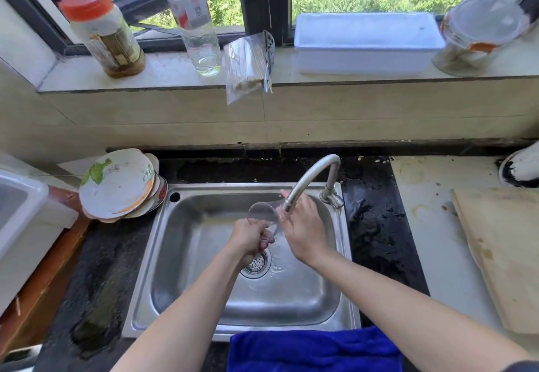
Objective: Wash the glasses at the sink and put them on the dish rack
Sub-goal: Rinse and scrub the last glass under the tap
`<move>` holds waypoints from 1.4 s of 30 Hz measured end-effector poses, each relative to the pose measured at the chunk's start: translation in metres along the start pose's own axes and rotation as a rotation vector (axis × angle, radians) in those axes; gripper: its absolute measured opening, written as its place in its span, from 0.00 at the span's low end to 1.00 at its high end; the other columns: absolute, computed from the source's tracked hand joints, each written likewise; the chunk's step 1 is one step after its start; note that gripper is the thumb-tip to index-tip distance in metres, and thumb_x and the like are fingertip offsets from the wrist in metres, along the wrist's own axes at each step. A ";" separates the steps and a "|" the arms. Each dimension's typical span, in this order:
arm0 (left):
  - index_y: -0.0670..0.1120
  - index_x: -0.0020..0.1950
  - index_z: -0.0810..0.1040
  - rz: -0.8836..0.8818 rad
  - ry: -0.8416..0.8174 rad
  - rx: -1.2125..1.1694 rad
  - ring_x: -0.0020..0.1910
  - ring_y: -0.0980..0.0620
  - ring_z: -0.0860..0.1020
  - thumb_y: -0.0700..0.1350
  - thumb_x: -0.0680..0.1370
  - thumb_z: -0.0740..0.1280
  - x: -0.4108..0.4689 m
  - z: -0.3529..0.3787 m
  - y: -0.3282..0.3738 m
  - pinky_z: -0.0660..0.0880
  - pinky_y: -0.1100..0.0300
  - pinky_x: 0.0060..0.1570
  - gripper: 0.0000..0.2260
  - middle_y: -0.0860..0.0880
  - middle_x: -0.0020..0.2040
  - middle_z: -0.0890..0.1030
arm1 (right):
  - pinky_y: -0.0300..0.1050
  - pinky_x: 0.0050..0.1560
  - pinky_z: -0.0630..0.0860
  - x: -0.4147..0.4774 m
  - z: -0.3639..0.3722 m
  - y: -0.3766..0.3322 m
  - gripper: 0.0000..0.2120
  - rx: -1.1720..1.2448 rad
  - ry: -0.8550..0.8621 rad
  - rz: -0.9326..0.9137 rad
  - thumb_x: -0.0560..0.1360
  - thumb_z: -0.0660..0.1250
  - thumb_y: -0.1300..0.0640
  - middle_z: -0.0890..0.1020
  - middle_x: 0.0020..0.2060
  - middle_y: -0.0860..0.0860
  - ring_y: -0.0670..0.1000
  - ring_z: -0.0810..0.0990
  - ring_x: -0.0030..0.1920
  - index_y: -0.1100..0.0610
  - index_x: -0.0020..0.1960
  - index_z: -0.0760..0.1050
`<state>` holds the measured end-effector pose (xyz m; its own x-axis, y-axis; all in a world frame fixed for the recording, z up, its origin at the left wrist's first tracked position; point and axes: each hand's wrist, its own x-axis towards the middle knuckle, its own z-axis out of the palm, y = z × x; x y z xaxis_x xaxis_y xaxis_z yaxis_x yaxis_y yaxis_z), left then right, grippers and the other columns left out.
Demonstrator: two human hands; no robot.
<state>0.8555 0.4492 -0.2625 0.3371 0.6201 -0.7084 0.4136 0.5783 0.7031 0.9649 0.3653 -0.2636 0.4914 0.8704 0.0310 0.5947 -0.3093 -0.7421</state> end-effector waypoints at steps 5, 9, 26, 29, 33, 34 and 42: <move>0.37 0.48 0.72 -0.108 -0.140 -0.126 0.15 0.58 0.60 0.35 0.80 0.57 -0.010 -0.004 0.012 0.52 0.72 0.16 0.05 0.46 0.24 0.72 | 0.56 0.60 0.74 0.013 -0.008 0.032 0.27 0.203 -0.050 0.355 0.75 0.47 0.30 0.79 0.58 0.45 0.49 0.77 0.59 0.45 0.60 0.72; 0.38 0.52 0.72 -0.158 -0.227 -0.149 0.15 0.59 0.59 0.35 0.80 0.54 -0.011 -0.002 0.012 0.51 0.72 0.15 0.08 0.47 0.25 0.71 | 0.56 0.64 0.72 0.009 0.001 0.019 0.32 0.364 -0.033 0.473 0.70 0.54 0.32 0.75 0.65 0.48 0.50 0.74 0.64 0.48 0.69 0.67; 0.42 0.47 0.71 -0.202 0.088 -0.243 0.39 0.45 0.76 0.47 0.81 0.57 -0.010 -0.006 0.010 0.74 0.51 0.45 0.09 0.41 0.40 0.76 | 0.47 0.47 0.75 0.025 -0.014 0.009 0.16 0.081 0.000 0.502 0.68 0.68 0.39 0.79 0.47 0.43 0.49 0.76 0.46 0.45 0.53 0.77; 0.44 0.44 0.68 -0.274 0.092 -0.419 0.31 0.46 0.76 0.52 0.80 0.59 -0.006 0.005 0.002 0.71 0.56 0.37 0.12 0.43 0.36 0.73 | 0.47 0.48 0.73 0.012 -0.009 0.000 0.16 -0.064 -0.037 0.333 0.69 0.66 0.35 0.75 0.48 0.46 0.50 0.75 0.48 0.46 0.47 0.74; 0.44 0.36 0.71 -0.332 0.190 -0.518 0.16 0.53 0.65 0.46 0.78 0.58 0.008 -0.007 -0.006 0.62 0.64 0.29 0.12 0.49 0.26 0.66 | 0.38 0.60 0.65 -0.019 -0.005 -0.003 0.20 0.027 -0.082 -0.016 0.78 0.59 0.41 0.71 0.63 0.45 0.43 0.66 0.65 0.46 0.67 0.70; 0.44 0.36 0.71 -0.350 0.198 -0.542 0.15 0.54 0.63 0.46 0.78 0.58 0.010 -0.010 -0.008 0.61 0.65 0.27 0.13 0.50 0.26 0.65 | 0.35 0.64 0.62 -0.026 -0.006 -0.001 0.22 0.061 -0.078 -0.091 0.79 0.56 0.41 0.69 0.67 0.42 0.38 0.61 0.69 0.46 0.71 0.67; 0.44 0.35 0.70 -0.344 0.241 -0.537 0.19 0.54 0.62 0.44 0.77 0.57 0.015 -0.005 -0.005 0.64 0.67 0.25 0.12 0.50 0.27 0.65 | 0.50 0.72 0.56 -0.021 -0.015 -0.015 0.39 -0.114 -0.221 -0.223 0.75 0.48 0.31 0.55 0.78 0.48 0.46 0.52 0.77 0.53 0.78 0.54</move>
<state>0.8542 0.4576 -0.2762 0.0382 0.4184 -0.9074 -0.0343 0.9081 0.4173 0.9555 0.3462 -0.2429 0.1987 0.9796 0.0293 0.7458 -0.1318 -0.6530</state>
